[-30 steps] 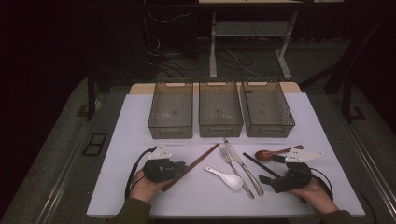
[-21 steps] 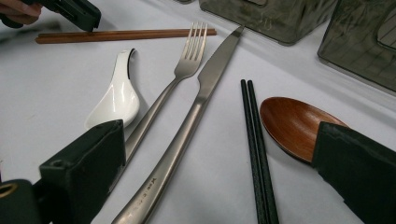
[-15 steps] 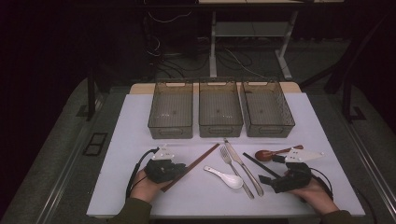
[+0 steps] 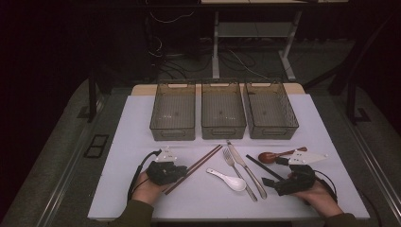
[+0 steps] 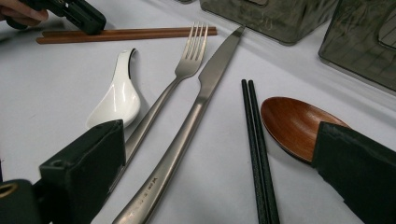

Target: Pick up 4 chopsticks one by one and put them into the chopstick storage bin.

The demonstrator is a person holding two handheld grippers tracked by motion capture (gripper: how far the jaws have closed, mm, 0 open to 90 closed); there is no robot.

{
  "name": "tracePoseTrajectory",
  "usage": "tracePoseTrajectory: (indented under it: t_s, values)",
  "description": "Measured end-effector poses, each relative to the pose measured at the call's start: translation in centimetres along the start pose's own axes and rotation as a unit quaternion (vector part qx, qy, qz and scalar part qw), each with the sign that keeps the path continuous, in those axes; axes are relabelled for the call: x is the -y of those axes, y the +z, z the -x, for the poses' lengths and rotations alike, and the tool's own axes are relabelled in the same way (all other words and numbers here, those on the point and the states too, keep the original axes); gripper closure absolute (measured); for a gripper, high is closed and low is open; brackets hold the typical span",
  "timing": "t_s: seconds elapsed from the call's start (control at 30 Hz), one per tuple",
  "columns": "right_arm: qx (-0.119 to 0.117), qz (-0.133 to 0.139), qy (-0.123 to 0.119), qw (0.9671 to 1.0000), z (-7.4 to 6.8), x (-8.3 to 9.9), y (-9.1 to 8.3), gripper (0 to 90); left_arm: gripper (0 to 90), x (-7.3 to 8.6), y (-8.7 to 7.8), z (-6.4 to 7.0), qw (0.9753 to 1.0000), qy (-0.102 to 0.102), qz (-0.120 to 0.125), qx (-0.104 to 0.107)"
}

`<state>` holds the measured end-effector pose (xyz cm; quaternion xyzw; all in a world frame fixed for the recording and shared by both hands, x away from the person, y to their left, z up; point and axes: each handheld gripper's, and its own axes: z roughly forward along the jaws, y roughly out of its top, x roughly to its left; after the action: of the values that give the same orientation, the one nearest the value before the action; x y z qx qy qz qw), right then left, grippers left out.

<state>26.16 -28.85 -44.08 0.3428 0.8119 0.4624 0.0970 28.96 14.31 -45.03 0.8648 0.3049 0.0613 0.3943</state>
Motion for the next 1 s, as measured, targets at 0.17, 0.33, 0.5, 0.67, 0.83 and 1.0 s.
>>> tracePoseTrajectory:
  t_s: [0.17,0.33,0.5,0.67,0.83,1.0]
  values:
    - [0.000,0.000,0.000,1.0000,0.00,0.00,0.02,2.7,80.4,0.05,0.09,0.02,1.0000,-0.001,0.004,-0.001]
    - [0.000,0.000,0.001,1.0000,0.00,0.00,0.01,2.7,80.6,0.09,0.07,0.13,0.9999,0.011,0.000,-0.006]
    - [0.000,0.000,0.000,1.0000,-0.01,0.00,0.01,2.7,81.5,0.11,0.10,0.05,1.0000,0.002,0.003,-0.004]
    - [0.000,0.000,0.001,1.0000,-0.02,0.00,-0.01,2.7,82.2,0.01,0.09,-0.02,1.0000,-0.004,0.000,-0.003]
    - [0.000,0.000,0.001,1.0000,-0.01,-0.01,-0.02,2.7,82.9,-0.02,0.05,-0.27,1.0000,-0.003,-0.001,0.003]
    - [-0.001,0.000,0.002,1.0000,-0.01,-0.01,-0.03,2.7,83.0,-0.06,-0.06,-0.25,0.9999,-0.009,0.001,-0.004]
